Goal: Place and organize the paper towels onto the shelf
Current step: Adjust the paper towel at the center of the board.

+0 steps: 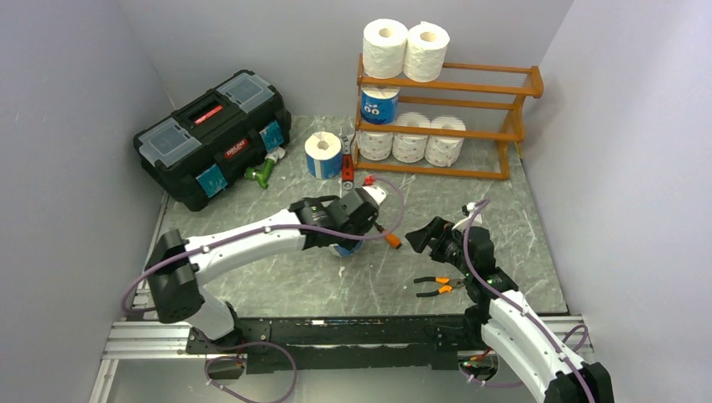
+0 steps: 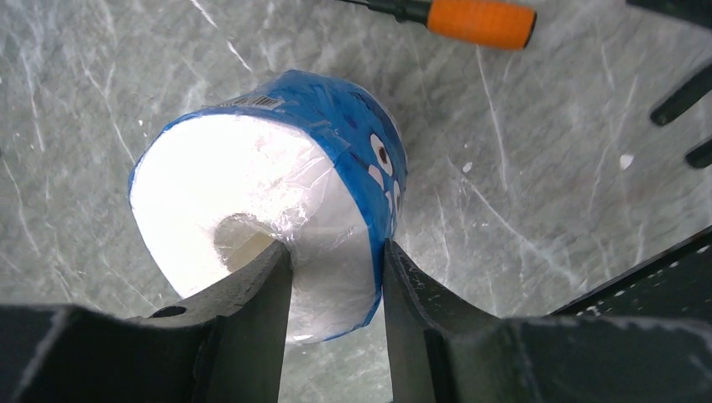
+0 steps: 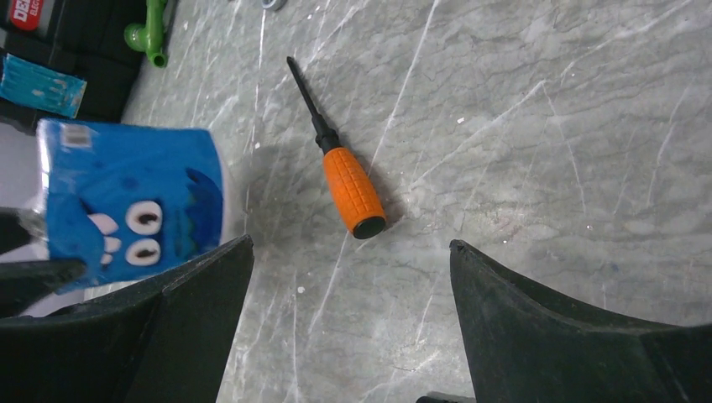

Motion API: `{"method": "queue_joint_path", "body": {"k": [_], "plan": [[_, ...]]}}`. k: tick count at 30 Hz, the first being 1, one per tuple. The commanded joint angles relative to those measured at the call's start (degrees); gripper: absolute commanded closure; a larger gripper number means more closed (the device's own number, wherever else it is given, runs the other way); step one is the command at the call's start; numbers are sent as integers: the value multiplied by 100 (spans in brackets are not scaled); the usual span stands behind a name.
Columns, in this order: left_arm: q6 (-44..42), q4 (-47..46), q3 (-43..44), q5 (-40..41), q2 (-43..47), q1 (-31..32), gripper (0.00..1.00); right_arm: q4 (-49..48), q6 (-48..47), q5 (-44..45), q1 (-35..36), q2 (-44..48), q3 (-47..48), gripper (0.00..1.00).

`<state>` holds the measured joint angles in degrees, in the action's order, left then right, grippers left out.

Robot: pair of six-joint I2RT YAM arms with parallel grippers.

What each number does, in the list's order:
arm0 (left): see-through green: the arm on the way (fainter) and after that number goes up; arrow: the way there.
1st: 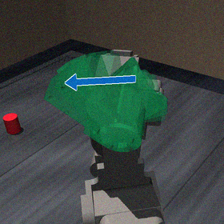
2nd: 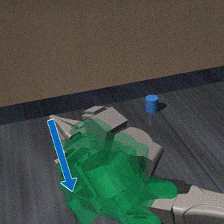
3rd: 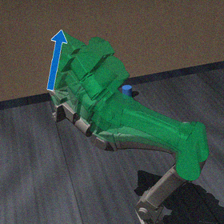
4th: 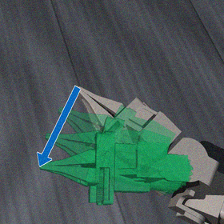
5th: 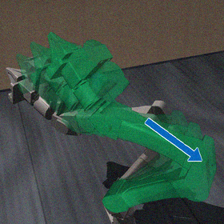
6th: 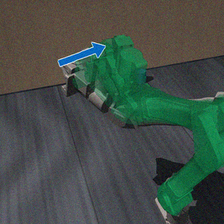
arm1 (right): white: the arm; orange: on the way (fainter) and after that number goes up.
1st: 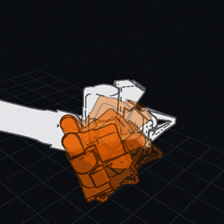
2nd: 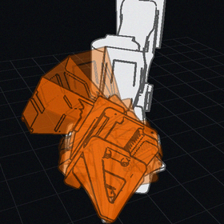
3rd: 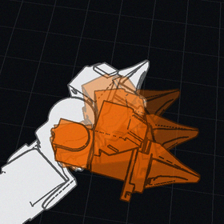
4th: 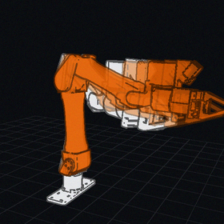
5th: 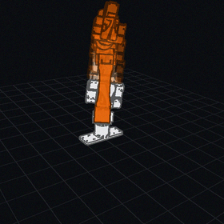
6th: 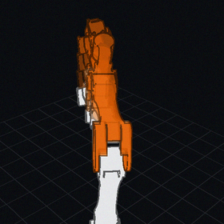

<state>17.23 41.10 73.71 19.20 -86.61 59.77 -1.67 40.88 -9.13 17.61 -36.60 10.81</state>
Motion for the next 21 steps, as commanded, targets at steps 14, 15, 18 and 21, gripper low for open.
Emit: {"method": "queue_joint_path", "body": {"k": [14,15,18,21], "plan": [[-637,161,592,223,-848,542,54,309,-53,286,8,216,221,12],[-645,169,596,221,-861,563,51,304,-45,288,7,204,221,12],[-627,162,593,238,-891,601,46,270,-46,295,11,182,221,12],[-564,237,627,352,-903,660,37,270,-54,289,5,147,235,12]]}}
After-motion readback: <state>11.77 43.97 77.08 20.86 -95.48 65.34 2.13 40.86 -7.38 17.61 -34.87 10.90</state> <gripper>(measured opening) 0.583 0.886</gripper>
